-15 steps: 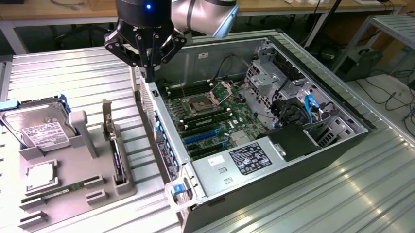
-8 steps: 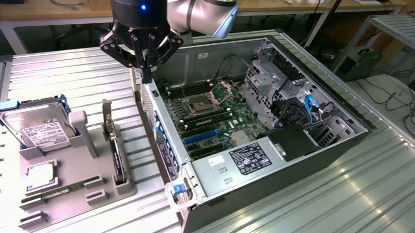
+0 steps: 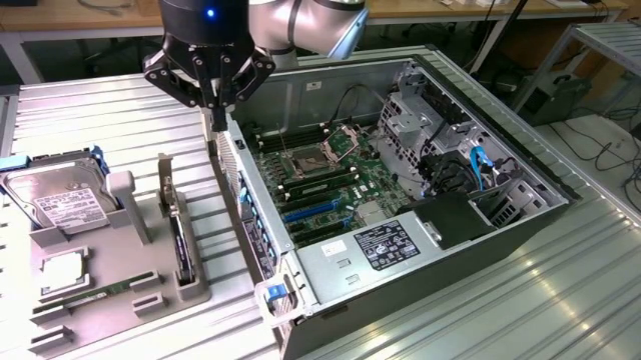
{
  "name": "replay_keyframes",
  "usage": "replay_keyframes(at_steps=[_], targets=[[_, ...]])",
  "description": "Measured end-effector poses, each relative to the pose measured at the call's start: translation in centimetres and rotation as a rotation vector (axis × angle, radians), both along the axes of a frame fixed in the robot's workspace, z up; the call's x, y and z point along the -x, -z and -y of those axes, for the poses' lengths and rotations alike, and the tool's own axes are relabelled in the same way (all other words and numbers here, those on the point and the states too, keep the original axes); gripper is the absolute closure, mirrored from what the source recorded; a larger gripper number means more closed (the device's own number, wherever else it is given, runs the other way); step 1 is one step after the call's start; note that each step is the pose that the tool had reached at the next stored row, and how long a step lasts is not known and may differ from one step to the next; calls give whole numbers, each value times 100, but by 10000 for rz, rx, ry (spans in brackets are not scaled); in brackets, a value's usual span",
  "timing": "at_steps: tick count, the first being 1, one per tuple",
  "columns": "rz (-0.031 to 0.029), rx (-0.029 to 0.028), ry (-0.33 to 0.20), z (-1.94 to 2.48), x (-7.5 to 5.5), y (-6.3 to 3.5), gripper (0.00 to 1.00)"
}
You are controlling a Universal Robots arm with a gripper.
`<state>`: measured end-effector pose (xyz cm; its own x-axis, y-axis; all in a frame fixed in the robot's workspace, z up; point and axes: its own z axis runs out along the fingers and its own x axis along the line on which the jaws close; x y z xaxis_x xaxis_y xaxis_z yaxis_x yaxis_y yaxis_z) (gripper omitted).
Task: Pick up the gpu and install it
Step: 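Reach for the gpu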
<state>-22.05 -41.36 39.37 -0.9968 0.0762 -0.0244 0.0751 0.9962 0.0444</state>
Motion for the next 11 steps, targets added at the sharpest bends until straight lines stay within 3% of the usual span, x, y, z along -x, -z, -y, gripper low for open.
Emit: replay_keyframes(at_steps=[11], targets=[[0, 0, 0, 33, 126, 0, 89]])
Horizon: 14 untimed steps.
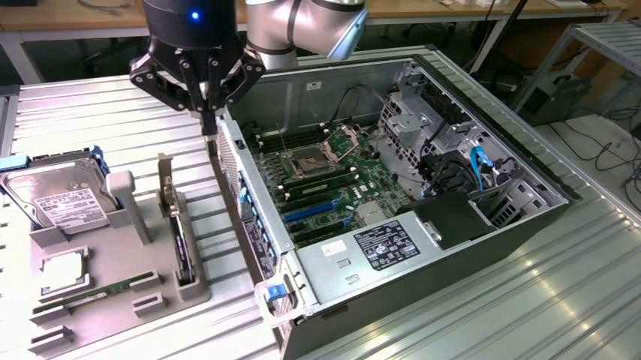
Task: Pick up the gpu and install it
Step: 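Reach for the gpu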
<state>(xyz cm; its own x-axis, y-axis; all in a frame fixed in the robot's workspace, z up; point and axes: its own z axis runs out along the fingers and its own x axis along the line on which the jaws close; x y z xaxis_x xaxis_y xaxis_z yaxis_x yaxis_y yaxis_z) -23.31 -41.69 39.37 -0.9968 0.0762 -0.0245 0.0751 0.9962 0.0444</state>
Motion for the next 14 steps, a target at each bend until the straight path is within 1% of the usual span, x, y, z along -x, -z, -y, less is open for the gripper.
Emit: replay_keyframes(at_steps=[14], targets=[[0, 0, 1, 42, 155, 0, 89]])
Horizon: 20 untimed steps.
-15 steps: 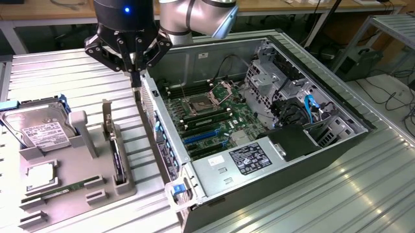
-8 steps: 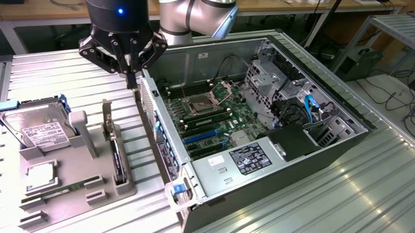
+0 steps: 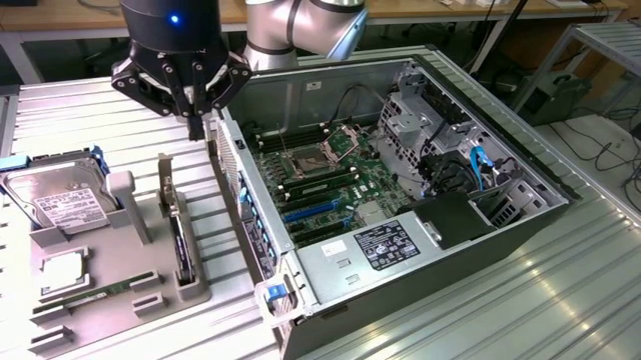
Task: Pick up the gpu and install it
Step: 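Reach for the gpu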
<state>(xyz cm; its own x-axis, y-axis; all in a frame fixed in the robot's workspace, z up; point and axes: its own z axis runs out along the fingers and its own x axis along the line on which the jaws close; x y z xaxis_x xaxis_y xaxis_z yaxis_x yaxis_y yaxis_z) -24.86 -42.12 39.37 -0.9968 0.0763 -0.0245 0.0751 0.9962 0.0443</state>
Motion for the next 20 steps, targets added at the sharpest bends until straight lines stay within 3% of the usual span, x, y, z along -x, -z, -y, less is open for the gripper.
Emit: replay_keyframes(at_steps=[6, 20], targets=[[0, -1, -1, 28, 78, 0, 89], [0, -1, -3, 178, 288, 1, 89]])
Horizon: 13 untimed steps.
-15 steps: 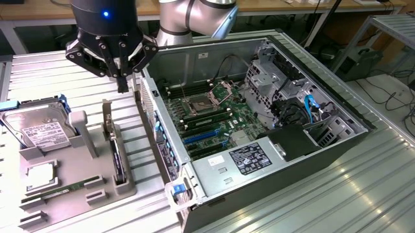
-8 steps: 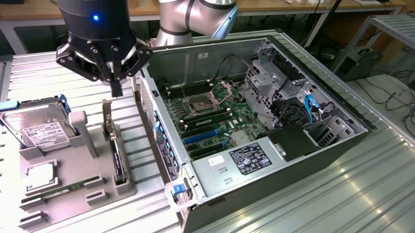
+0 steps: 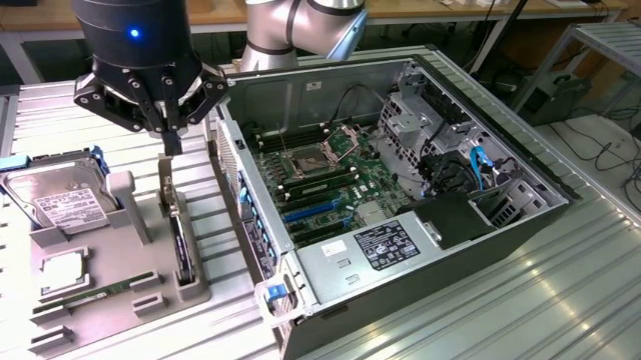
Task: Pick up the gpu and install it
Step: 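Reach for the gpu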
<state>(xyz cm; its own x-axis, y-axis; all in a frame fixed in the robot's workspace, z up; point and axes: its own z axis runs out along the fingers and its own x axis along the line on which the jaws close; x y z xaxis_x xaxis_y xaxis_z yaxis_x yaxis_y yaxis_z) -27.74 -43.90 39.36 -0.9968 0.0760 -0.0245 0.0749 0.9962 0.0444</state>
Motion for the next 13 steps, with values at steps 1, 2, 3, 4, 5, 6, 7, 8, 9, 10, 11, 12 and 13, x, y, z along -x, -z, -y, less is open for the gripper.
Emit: replay_keyframes(at_steps=[1, 2, 3, 4, 5, 6, 7, 8, 9, 10, 11, 12, 13], targets=[[-1, 1, 0, 9, 11, 0, 89], [-1, 1, 1, 18, 21, 0, 89], [0, 1, 0, 24, 30, 0, 89], [0, 0, 2, 27, 39, 1, 89], [-1, 1, 1, 27, 48, 1, 89], [0, 0, 0, 28, 57, 1, 89], [0, 1, 0, 28, 69, 2, 89], [0, 1, 1, 28, 79, 3, 89], [0, 1, 0, 28, 94, 5, 89], [0, 0, 1, 28, 106, 8, 89], [0, 0, 1, 28, 115, 10, 89], [-1, 0, 1, 28, 124, 11, 89], [-1, 0, 1, 28, 134, 13, 89]])
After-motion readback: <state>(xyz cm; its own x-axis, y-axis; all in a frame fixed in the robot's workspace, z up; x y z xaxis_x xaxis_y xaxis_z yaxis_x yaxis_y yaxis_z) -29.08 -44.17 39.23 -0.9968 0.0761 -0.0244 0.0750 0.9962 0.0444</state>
